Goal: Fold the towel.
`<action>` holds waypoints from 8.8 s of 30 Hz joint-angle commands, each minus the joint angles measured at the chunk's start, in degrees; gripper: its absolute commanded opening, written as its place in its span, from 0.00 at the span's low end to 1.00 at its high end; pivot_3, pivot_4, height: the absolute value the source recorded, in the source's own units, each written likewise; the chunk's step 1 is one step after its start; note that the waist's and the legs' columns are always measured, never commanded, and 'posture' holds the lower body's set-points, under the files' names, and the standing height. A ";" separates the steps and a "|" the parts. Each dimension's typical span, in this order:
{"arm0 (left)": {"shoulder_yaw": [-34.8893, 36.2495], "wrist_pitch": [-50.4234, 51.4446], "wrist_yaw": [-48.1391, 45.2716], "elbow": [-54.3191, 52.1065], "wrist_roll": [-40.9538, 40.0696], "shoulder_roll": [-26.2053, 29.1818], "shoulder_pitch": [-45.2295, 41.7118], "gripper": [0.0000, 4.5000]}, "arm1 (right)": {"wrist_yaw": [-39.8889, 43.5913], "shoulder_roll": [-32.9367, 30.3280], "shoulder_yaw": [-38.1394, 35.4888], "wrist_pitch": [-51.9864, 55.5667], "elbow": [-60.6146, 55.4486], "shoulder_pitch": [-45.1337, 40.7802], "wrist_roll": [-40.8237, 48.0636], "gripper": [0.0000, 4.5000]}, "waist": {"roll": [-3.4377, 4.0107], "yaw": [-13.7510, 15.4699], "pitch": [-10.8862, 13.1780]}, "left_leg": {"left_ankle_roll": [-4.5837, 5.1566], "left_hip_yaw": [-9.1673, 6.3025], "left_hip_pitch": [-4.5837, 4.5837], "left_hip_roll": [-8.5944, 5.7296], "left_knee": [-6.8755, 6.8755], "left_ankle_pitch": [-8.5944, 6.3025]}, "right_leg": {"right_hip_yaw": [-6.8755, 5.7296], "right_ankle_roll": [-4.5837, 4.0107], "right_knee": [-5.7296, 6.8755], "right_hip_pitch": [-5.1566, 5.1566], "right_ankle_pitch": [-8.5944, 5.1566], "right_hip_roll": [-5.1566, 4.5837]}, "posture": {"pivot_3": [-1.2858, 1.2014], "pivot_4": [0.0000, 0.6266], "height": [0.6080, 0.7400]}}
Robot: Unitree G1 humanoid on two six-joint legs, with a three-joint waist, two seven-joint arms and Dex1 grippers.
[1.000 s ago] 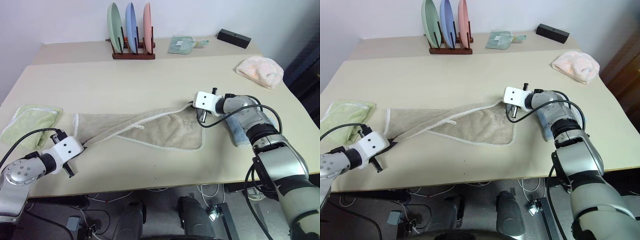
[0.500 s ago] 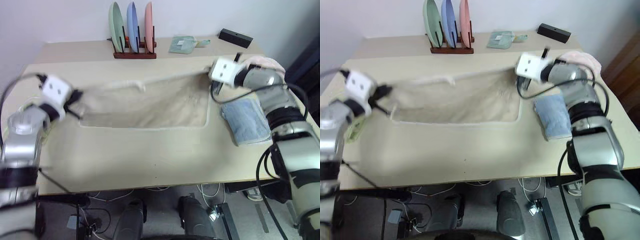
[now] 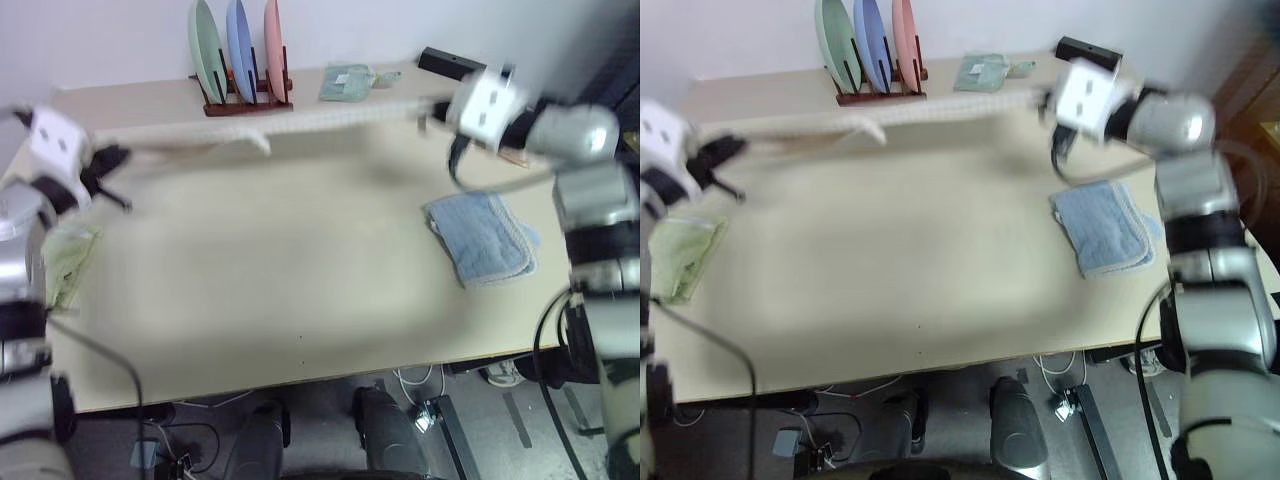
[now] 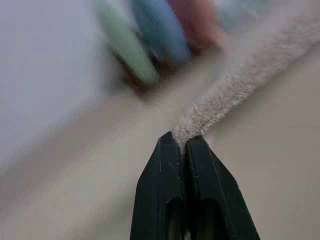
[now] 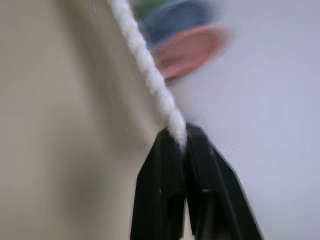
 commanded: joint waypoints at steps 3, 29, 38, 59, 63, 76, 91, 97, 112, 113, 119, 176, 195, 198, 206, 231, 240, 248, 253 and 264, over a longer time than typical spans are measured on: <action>10.94 12.07 -8.80 -19.77 -7.96 4.47 21.99 0.00 | 5.11 -6.55 -6.21 17.89 -27.14 18.96 8.73 0.00 | 0.15 0.45 0.12 | 0.04 -0.03 -0.22 0.00 0.49 -0.02 | 0.04 -0.05 0.31 -0.25 -0.01 0.01 | 0.52 0.24 1.00; -3.03 0.41 -2.99 1.07 5.25 2.09 8.67 0.00 | 4.71 -3.94 1.07 16.65 -11.46 11.36 3.55 0.00 | -0.03 4.14 0.01 | 0.04 0.09 0.26 0.06 0.68 -0.03 | 0.01 -0.19 0.09 0.39 0.08 0.07 | 0.52 0.24 1.00; -6.82 -4.87 0.31 10.42 8.40 -1.00 2.52 0.00 | 4.45 1.75 3.88 7.99 4.45 4.47 -0.03 0.00 | -0.03 4.14 0.02 | 0.04 0.08 0.23 0.04 0.68 -0.02 | 0.01 -0.17 0.16 0.33 0.09 0.07 | 0.52 0.24 1.00; -8.61 -4.70 -0.30 14.95 8.32 -2.45 -2.78 0.20 | 3.92 2.43 2.53 6.68 7.54 4.51 -0.77 0.06 | -0.02 4.05 0.02 | 0.04 0.07 0.24 0.03 0.69 -0.02 | 0.01 -0.17 0.19 0.33 0.09 0.07 | 0.52 0.24 1.00; -8.37 -3.85 0.44 14.72 8.38 -2.21 -2.73 0.65 | 2.88 2.54 1.63 7.33 7.62 4.02 -0.77 0.42 | -0.02 3.99 0.02 | 0.04 0.06 0.25 0.03 0.68 -0.02 | 0.01 -0.17 0.20 0.33 0.09 0.07 | 0.52 0.24 1.00; -0.38 -0.27 18.97 18.35 5.45 -8.49 -7.76 0.99 | -7.29 2.58 -3.64 10.33 1.81 6.73 -1.21 0.75 | -0.04 4.25 0.01 | 0.03 0.03 0.25 0.01 0.70 -0.02 | 0.01 -0.16 0.21 0.33 0.09 0.07 | 0.52 0.24 1.00; -1.92 1.17 11.16 -5.63 -0.67 -13.14 3.54 1.00 | -12.83 10.09 -25.60 56.56 -49.79 36.75 33.52 1.00 | -0.11 4.35 -0.05 | 0.04 -0.06 0.26 0.04 0.70 -0.02 | 0.00 -0.17 0.21 0.40 0.12 0.07 | 0.52 0.24 1.00; -10.40 4.33 8.79 -22.32 -2.29 -18.88 6.85 1.00 | -29.70 24.08 -28.12 71.71 -56.94 41.09 45.60 1.00 | -0.14 4.68 -0.08 | 0.04 -0.04 0.28 0.03 0.74 -0.02 | 0.01 -0.20 0.19 0.48 0.13 0.07 | 0.52 0.24 1.00; -22.71 8.18 5.36 -33.94 -2.40 -23.73 9.24 1.00 | -61.08 45.08 -43.07 83.25 -40.98 30.64 54.74 1.00 | 0.04 4.19 -0.20 | 0.07 -0.02 0.67 0.03 0.67 -0.03 | 0.03 -0.24 0.14 0.81 0.10 0.10 | 0.52 0.24 1.00; -22.61 7.91 5.39 -33.77 -2.18 -23.67 9.47 1.00 | -62.03 45.08 -43.44 82.19 -39.34 29.52 54.58 1.00 | 0.05 4.19 -0.21 | 0.08 -0.02 0.76 0.04 0.65 -0.04 | 0.01 -0.24 0.10 0.92 0.09 0.10 | 0.52 0.24 1.00; -22.28 7.14 5.92 -33.75 -1.44 -23.77 10.65 1.00 | -64.64 44.11 -43.49 78.94 -34.94 26.89 55.86 0.69 | 0.05 4.38 -0.23 | 0.10 -0.05 0.78 0.03 0.67 -0.05 | -0.01 -0.22 0.02 1.03 0.08 0.10 | 0.52 0.24 1.00; -23.11 3.84 6.64 -30.64 1.45 -25.21 12.10 1.00 | -30.83 21.32 12.89 64.31 -41.44 16.54 19.96 0.01 | 0.18 4.46 -0.19 | 0.31 -0.05 0.62 0.16 0.55 -0.18 | -0.15 -0.21 -0.69 1.10 0.08 0.19 | 0.52 0.24 1.00; -8.64 10.90 11.75 -29.51 -4.43 -22.05 10.19 1.00 | -21.75 14.38 -4.98 58.08 -43.10 19.00 25.49 0.34 | 0.13 4.43 -0.16 | 0.31 -0.06 0.63 0.17 0.54 -0.18 | -0.18 -0.19 -0.69 1.12 0.08 0.18 | 0.52 0.24 1.00; -9.30 10.71 11.42 -29.47 -4.02 -21.55 10.12 1.00 | -21.99 15.40 -3.40 53.92 -37.19 17.55 22.18 0.01 | 0.13 4.45 -0.16 | 0.31 -0.05 0.62 0.16 0.56 -0.18 | -0.18 -0.20 -0.69 1.12 0.09 0.18 | 0.52 0.24 1.00; -10.71 11.07 12.59 -30.31 -3.53 -22.43 11.06 1.00 | -18.48 23.37 8.35 38.39 -18.95 17.21 12.76 0.01 | 0.14 4.19 -0.16 | 0.30 -0.05 0.64 0.17 0.50 -0.18 | -0.17 -0.19 -0.69 1.10 0.09 0.19 | 0.52 0.24 1.00; 8.34 38.67 32.02 -47.85 -42.48 -32.43 37.02 1.00 | -7.34 16.09 5.28 36.01 -36.31 13.84 12.60 0.84 | 0.09 4.54 -0.17 | 0.29 -0.08 0.68 0.21 0.53 -0.19 | -0.19 -0.39 -0.71 1.17 -0.03 0.17 | 0.52 0.24 1.00; 10.20 40.60 54.99 -40.00 -56.10 -39.81 29.13 1.00 | -7.96 17.94 8.52 34.18 -36.75 16.14 10.35 0.84 | 0.10 4.70 -0.22 | 0.28 -0.13 0.72 0.17 0.58 -0.19 | -0.20 -0.42 -0.70 1.23 -0.01 0.16 | 0.52 0.24 1.00; 10.58 35.22 65.01 -30.37 -56.88 -43.54 20.08 0.86 | -9.07 17.25 9.65 34.56 -39.32 19.94 8.23 0.85 | 0.11 4.82 -0.27 | 0.26 -0.13 0.75 0.12 0.61 -0.18 | -0.19 -0.44 -0.71 1.28 0.00 0.15 | 0.52 0.24 1.00; 8.89 34.06 63.19 -28.77 -56.68 -43.01 17.56 0.32 | -9.81 16.27 9.84 35.55 -41.33 22.59 7.20 0.85 | 0.11 4.92 -0.26 | 0.26 -0.12 0.75 0.11 0.59 -0.18 | -0.19 -0.45 -0.71 1.28 -0.01 0.15 | 0.52 0.24 1.00; 16.16 29.18 51.22 -28.52 -56.76 -31.43 14.58 0.01 | -10.57 14.25 8.62 36.72 -43.09 25.26 5.91 0.85 | 0.03 4.53 -0.22 | 0.26 -0.13 0.69 0.11 0.52 -0.18 | -0.19 -0.46 -0.76 1.18 -0.02 0.14 | 0.52 0.24 1.00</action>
